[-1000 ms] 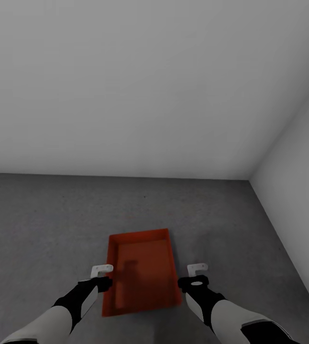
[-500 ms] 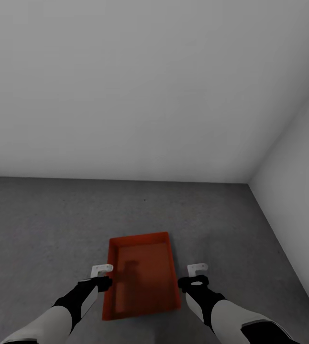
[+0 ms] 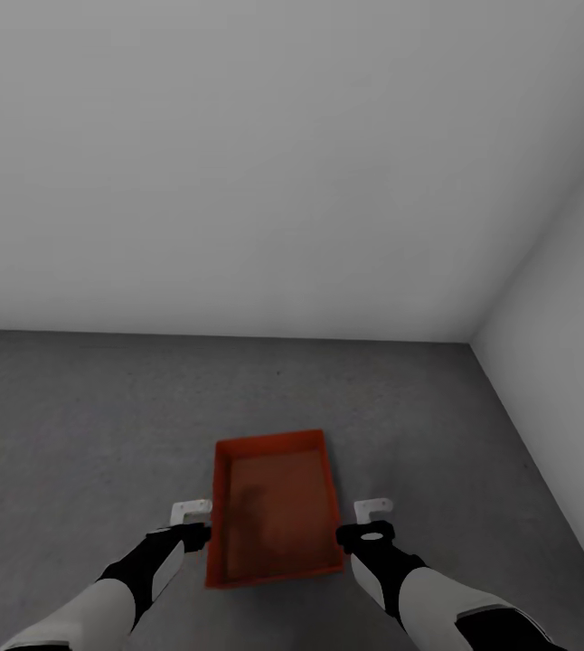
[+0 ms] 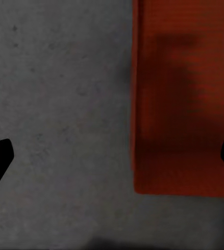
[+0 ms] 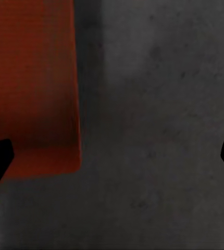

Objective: Move the two storage containers from the living room to the garage. In the garage, place one container on the floor and stack the other container on top of it (either order is fine).

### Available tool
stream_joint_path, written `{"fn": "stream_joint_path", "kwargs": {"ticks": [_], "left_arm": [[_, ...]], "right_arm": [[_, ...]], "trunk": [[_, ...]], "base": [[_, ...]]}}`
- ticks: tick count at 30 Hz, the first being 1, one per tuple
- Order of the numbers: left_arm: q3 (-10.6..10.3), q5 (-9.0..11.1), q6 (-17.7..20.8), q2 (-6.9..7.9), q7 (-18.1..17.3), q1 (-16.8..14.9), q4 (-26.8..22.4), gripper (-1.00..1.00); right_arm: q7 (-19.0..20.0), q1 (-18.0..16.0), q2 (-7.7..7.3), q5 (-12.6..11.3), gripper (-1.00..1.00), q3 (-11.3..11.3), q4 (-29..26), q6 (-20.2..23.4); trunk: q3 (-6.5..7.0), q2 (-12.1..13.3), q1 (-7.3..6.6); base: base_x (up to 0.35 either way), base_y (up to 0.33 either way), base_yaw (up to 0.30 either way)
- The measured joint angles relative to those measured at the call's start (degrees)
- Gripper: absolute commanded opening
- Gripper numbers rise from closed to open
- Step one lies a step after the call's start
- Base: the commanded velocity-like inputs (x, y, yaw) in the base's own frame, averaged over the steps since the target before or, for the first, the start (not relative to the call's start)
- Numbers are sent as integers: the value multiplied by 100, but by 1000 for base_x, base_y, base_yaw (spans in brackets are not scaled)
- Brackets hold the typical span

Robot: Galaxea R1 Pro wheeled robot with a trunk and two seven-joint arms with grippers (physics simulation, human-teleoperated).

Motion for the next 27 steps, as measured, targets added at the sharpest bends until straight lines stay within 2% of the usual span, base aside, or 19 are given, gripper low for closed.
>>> {"fn": "stream_joint_path", "kwargs": {"ticks": [11,21,27], "left_arm": [[2,10,-1,0,-1,0,1,100],[-32,-1,-2,0,-2,0,1,100],[14,25,-1,14,-1,0,1,100]], "right_arm": [[-2,0,0,0,100,-4,0,-1],[2,0,0,0,100,5,0,-6],[4,0,0,4,100,6,3,-6]], "trunk": [[0,0,1],[0,0,-3],[0,0,-2]], "base": [[-300,113,0],[-44,4,0],[-13,0,0]]}}
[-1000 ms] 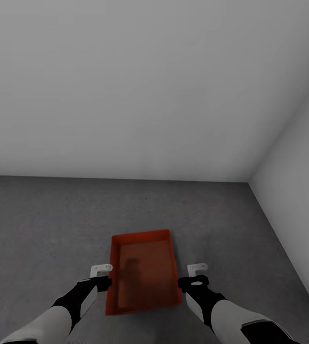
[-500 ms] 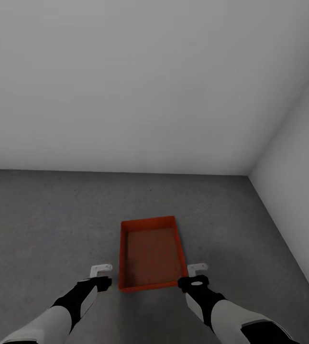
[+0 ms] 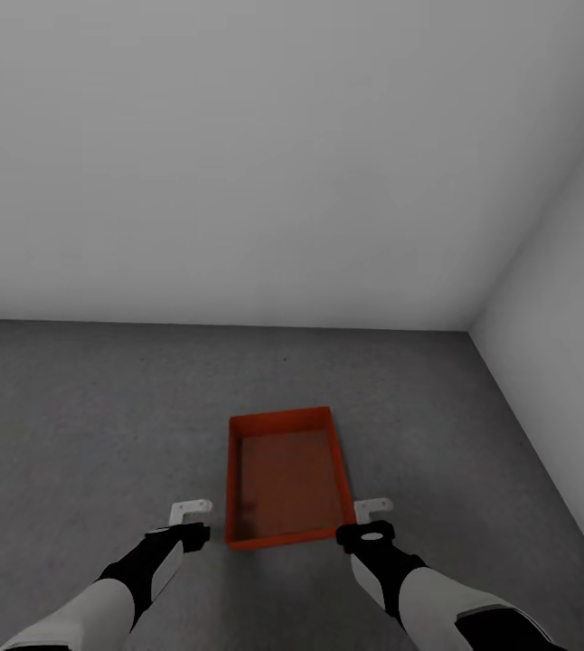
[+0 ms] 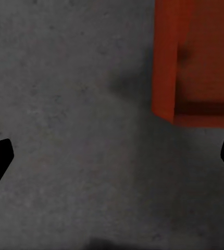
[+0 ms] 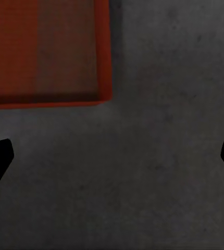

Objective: Move the two storage containers from the living room to the garage. In the garage, place one container on the floor and stack the other container on top of it (either order is fine).

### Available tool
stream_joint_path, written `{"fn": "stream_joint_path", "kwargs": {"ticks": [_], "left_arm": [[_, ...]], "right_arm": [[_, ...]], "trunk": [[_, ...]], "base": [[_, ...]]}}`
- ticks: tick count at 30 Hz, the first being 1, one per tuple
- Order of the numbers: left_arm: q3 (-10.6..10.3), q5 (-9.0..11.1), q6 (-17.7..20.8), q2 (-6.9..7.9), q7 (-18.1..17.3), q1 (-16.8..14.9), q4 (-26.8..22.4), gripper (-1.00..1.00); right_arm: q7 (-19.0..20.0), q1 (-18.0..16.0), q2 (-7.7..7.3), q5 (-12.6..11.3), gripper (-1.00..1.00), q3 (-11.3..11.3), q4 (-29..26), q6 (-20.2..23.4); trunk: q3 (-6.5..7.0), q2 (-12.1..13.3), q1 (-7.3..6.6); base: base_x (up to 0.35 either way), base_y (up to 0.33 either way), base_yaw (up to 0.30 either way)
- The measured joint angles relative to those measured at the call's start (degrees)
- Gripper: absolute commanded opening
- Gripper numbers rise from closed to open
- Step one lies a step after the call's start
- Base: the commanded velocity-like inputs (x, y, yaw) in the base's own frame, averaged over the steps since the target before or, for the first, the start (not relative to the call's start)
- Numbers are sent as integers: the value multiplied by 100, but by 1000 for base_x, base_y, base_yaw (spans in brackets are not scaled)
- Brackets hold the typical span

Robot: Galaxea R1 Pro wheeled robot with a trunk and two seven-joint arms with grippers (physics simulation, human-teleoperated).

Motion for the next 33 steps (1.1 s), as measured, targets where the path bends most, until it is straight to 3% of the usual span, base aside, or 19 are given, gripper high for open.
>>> {"fn": "stream_joint_path", "kwargs": {"ticks": [19,33], "left_arm": [[-40,-6,-1,-10,-1,0,0,100],[-41,-35,9,-31,-13,0,0,100]], "right_arm": [[-7,0,0,4,100,0,6,0],[-6,0,0,4,100,0,6,0]], "trunk": [[0,0,2],[0,0,0]], "base": [[-248,-69,0],[-30,-11,0]]}}
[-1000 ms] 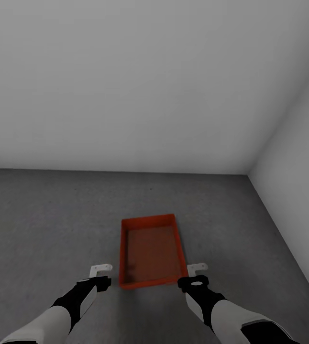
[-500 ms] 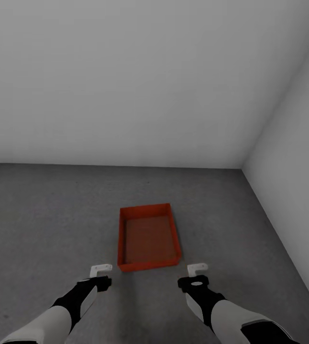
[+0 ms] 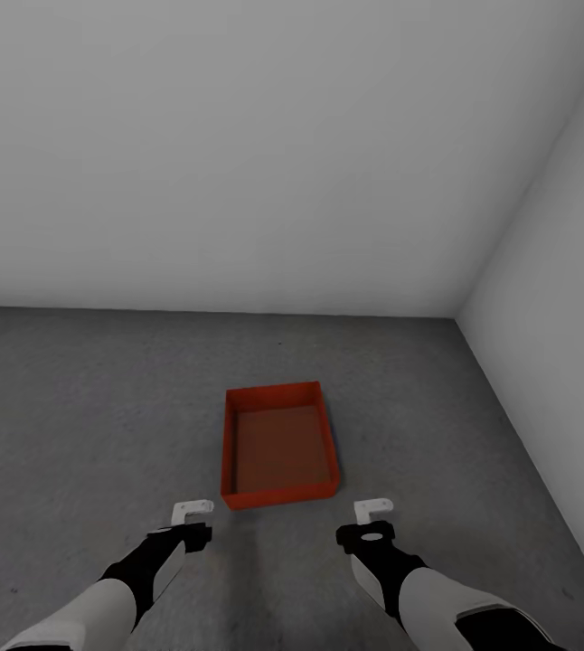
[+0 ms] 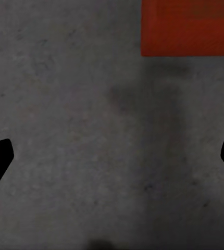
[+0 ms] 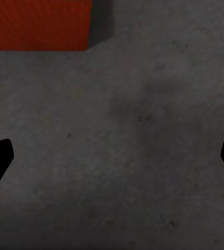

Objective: Move the two storage containers from the living room to the garage. In the garage, place one container on the floor and stack the other container on top of it (either order is fine).

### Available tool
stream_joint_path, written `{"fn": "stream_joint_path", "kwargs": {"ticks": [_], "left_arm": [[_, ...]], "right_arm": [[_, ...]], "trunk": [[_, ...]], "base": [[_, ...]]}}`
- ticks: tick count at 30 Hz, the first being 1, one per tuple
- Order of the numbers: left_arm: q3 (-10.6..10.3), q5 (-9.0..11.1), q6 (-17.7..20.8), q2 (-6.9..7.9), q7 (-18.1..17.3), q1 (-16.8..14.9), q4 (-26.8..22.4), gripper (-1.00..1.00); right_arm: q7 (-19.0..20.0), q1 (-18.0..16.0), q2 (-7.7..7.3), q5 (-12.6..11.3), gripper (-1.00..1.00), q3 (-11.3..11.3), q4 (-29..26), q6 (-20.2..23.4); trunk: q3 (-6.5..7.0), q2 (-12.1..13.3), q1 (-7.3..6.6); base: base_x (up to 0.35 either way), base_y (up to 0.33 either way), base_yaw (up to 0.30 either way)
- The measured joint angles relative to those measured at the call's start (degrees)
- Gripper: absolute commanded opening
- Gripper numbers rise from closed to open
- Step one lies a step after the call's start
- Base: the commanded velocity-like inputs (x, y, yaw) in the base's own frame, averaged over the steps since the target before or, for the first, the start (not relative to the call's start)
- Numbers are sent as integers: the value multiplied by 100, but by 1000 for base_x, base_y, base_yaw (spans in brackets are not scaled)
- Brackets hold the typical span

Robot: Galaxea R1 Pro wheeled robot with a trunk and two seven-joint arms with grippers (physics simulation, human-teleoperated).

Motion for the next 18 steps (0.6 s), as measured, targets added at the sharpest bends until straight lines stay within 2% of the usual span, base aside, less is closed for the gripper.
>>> {"fn": "stream_joint_path", "kwargs": {"ticks": [12,18], "left_arm": [[13,0,0,0,13,0,0,100],[9,1,0,0,13,0,0,100]], "right_arm": [[1,0,0,0,100,0,0,0],[0,0,0,0,100,0,0,7]], "trunk": [[0,0,0],[107,239,-131]], "base": [[0,0,0],[0,0,0]]}}
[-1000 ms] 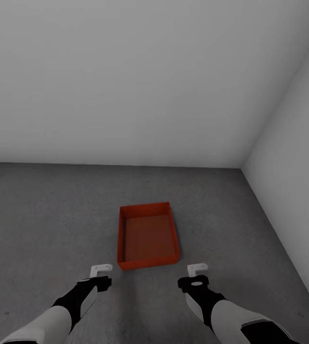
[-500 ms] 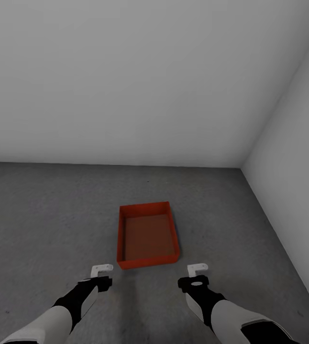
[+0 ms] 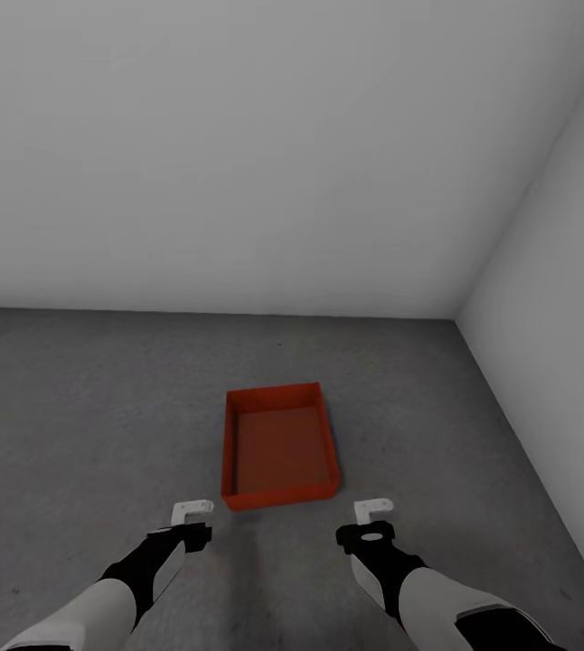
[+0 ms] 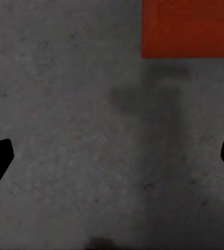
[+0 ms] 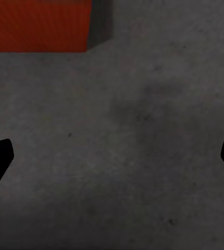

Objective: Move the two storage containers from the living room to the garage. In the garage, place one container on the floor and stack the other container on top of it (either order is fine).

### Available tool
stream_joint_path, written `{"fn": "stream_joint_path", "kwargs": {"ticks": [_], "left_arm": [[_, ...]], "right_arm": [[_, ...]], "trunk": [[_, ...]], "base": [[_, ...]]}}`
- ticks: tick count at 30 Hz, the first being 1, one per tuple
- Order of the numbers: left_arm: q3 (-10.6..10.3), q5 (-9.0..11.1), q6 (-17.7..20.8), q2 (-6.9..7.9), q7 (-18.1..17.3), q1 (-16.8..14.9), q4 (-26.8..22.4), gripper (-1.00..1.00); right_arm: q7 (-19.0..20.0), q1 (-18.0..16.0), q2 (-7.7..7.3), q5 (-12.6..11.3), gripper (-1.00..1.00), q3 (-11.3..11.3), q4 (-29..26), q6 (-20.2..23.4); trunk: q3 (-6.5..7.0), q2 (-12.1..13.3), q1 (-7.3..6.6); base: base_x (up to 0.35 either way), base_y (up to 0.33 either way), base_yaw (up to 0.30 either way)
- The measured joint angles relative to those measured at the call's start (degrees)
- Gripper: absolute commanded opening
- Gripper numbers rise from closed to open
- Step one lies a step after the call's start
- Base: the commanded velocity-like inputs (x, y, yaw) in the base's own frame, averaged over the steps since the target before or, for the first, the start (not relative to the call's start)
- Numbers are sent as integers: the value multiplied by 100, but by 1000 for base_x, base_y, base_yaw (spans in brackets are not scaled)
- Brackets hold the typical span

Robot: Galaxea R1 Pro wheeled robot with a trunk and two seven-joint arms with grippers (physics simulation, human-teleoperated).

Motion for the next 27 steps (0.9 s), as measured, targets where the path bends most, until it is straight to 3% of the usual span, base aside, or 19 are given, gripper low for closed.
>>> {"fn": "stream_joint_path", "kwargs": {"ticks": [10,27], "left_arm": [[-1,6,-8,0,0,0,0,100],[-6,-1,7,0,0,0,0,100]], "right_arm": [[1,0,0,0,100,-1,0,1],[6,0,0,0,100,0,0,1]], "trunk": [[19,42,-23],[323,722,-395]], "base": [[0,0,0],[0,0,0]]}}
